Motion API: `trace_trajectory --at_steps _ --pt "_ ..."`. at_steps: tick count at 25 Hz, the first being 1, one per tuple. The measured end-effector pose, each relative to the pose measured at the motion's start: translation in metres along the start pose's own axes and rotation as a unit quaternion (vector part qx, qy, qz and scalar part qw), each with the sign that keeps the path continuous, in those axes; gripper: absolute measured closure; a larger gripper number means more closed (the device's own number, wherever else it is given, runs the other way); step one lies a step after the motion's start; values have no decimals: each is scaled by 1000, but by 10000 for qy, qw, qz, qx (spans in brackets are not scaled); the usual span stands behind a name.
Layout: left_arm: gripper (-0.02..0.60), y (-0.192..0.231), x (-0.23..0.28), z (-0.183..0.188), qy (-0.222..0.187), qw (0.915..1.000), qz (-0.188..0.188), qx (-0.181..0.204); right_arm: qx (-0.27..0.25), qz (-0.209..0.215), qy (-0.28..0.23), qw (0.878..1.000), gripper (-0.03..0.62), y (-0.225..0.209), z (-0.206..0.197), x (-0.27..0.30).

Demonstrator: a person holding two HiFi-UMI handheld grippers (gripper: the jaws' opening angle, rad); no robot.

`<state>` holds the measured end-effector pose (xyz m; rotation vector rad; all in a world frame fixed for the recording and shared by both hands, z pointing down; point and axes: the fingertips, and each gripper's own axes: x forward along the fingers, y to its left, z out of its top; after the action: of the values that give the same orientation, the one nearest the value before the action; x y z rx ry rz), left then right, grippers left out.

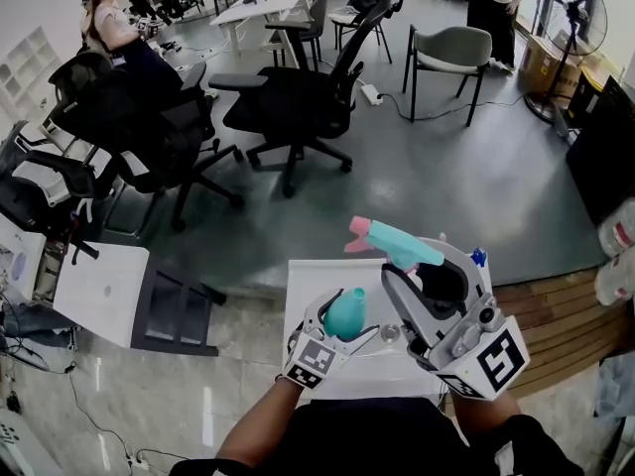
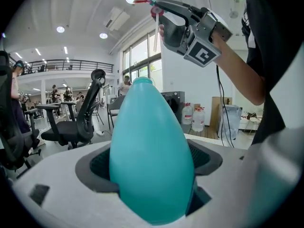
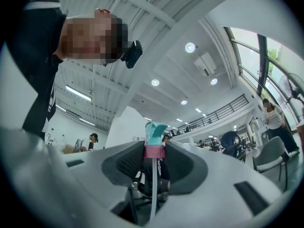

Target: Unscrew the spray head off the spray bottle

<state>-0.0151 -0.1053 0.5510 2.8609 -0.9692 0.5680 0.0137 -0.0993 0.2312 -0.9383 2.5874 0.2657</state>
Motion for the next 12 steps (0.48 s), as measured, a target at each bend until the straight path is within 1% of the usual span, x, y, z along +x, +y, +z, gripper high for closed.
trace_trajectory --at_steps 2,5,10,12 --pt "126 1 1 -8 64 9999 40 -71 -10 -46 21 10000 451 -2 0 -4" --pt "127 3 -1 -10 46 9998 137 -155 -12 -110 75 9999 451 -5 -2 -10" --pt "126 24 -13 4 -199 9985 429 -283 -69 -191 207 9996 451 -9 -11 -13" --pt "126 32 -20 15 -331 9973 600 -254 -69 -216 288 9993 451 -10 -17 -17"
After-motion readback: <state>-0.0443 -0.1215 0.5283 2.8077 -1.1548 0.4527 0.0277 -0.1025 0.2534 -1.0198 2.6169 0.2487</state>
